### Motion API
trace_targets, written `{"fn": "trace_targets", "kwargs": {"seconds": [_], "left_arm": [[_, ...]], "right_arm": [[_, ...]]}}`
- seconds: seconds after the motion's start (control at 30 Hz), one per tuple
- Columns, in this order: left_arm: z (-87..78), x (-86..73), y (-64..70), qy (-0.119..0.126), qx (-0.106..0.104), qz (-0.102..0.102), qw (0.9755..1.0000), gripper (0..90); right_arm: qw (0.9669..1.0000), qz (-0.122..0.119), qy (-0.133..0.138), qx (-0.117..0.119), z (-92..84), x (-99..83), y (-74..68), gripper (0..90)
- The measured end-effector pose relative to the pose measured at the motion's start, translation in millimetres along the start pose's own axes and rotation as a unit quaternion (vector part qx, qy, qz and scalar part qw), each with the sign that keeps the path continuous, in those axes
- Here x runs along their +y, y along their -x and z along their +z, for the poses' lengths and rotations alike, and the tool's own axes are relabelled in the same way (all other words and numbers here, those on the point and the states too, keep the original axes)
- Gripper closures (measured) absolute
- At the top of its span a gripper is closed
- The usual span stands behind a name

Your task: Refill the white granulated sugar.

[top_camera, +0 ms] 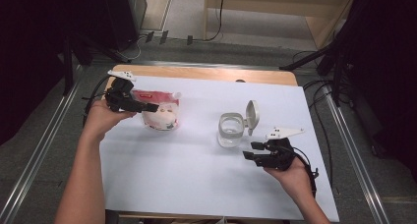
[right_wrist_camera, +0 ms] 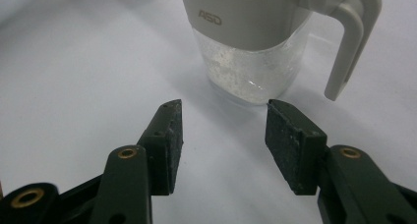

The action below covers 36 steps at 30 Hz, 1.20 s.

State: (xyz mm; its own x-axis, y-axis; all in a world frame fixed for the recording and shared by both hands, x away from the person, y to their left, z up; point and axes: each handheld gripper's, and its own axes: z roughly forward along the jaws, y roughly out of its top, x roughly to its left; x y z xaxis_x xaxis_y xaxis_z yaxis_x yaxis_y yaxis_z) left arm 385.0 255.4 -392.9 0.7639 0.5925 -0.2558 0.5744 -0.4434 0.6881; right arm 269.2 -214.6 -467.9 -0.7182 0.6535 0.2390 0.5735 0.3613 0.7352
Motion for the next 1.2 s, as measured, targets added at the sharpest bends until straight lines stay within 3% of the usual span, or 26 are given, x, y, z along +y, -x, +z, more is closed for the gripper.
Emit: {"fn": "trace_targets", "kwargs": {"seconds": [0.2,0.23,0.33,0.4,0.57,0.9,0.97,1.2], "left_arm": [[0.0,-0.8,2.4,-0.002,-0.005,-0.006,1.0000,61.1],[-0.4,-1.0,2.6,-0.004,-0.005,-0.010,0.9999,62.7],[0.1,-1.2,-0.5,-0.005,-0.032,-0.046,0.9984,71.8],[1.2,-1.8,-1.3,-0.002,-0.043,-0.053,0.9977,77.6],[0.6,-1.1,0.5,-0.008,-0.045,-0.050,0.9977,88.7],[-0.7,11.6,12.4,-0.003,-0.030,-0.073,0.9969,90.0],[-1.1,14.1,14.7,-0.002,-0.035,-0.076,0.9965,90.0],[-7.9,26.7,32.7,0.008,-0.037,-0.063,0.9973,90.0]], "right_arm": [[1.0000,-0.005,-0.001,0.001,0.9,0.3,-2.1,49.1],[1.0000,-0.006,-0.002,0.001,1.1,0.3,-2.1,49.1],[0.9999,-0.010,-0.001,0.002,2.1,0.5,-2.3,49.1],[1.0000,-0.009,-0.001,0.002,2.6,0.5,-3.2,49.1],[0.9999,-0.013,0.002,0.003,3.1,0.9,-4.4,49.1],[0.9997,-0.024,0.009,0.006,2.1,2.8,-11.5,48.8],[0.9996,-0.023,0.012,0.009,2.2,3.3,-13.0,48.8],[0.9993,-0.029,0.015,0.016,4.2,5.2,-19.6,48.7]]}}
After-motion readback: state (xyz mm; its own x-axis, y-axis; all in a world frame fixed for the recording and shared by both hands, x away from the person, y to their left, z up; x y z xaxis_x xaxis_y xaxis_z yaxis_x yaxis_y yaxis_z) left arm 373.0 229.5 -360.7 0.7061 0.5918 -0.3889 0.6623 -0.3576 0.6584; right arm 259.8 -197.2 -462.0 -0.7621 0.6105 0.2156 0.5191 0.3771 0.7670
